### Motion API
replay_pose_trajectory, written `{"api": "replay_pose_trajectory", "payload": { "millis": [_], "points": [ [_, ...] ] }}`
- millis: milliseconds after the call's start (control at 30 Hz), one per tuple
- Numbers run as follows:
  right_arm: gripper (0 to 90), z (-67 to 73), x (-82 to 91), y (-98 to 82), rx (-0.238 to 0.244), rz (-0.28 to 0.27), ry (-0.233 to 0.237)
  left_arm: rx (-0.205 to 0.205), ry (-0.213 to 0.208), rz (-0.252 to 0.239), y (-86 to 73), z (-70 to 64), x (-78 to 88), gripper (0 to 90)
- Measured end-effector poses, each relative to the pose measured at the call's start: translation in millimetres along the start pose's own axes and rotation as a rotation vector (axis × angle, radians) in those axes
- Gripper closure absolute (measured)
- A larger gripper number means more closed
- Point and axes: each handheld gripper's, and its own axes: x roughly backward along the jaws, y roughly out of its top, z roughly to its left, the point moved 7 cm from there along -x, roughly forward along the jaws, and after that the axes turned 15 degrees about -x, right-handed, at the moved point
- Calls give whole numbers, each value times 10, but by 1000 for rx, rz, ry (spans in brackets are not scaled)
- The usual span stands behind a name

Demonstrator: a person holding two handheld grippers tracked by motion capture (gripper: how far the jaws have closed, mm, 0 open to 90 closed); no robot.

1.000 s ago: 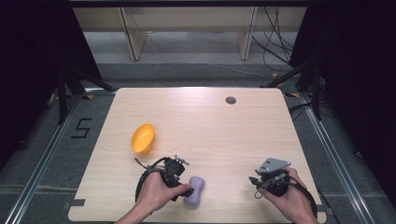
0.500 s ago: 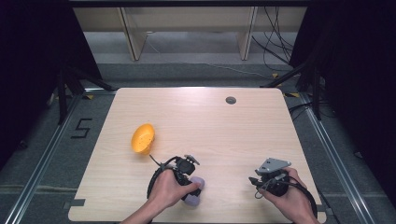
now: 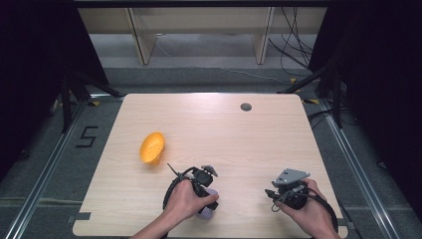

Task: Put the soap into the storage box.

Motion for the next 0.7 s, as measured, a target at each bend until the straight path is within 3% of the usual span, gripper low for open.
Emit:
{"api": "replay_pose_trajectory", "payload": {
  "millis": [200, 233, 300, 367, 433, 467, 700],
  "points": [
    [612, 4, 5, -6, -4, 11, 7, -31, 14, 28, 11, -12, -40, 293],
    [612, -8, -4, -3, 13, 2, 3, -27, 9, 35, 9, -19, -44, 294],
    [611, -8, -4, -3, 13, 1, 3, -30, 17, 26, 20, -16, -66, 301],
    [611, -10, -6, -4, 13, 1, 3, -43, 17, 51, 12, -7, -64, 325],
    [611, 22, 2, -16, -25, 15, 12, -41, 12, 59, 4, -4, -79, 345],
    [611, 0, -6, -6, 5, 3, 8, -47, 12, 60, -2, 4, -89, 353],
    [611, 2, -11, -5, 6, 1, 9, -65, 11, 81, -15, 9, -94, 435]
  ]
}}
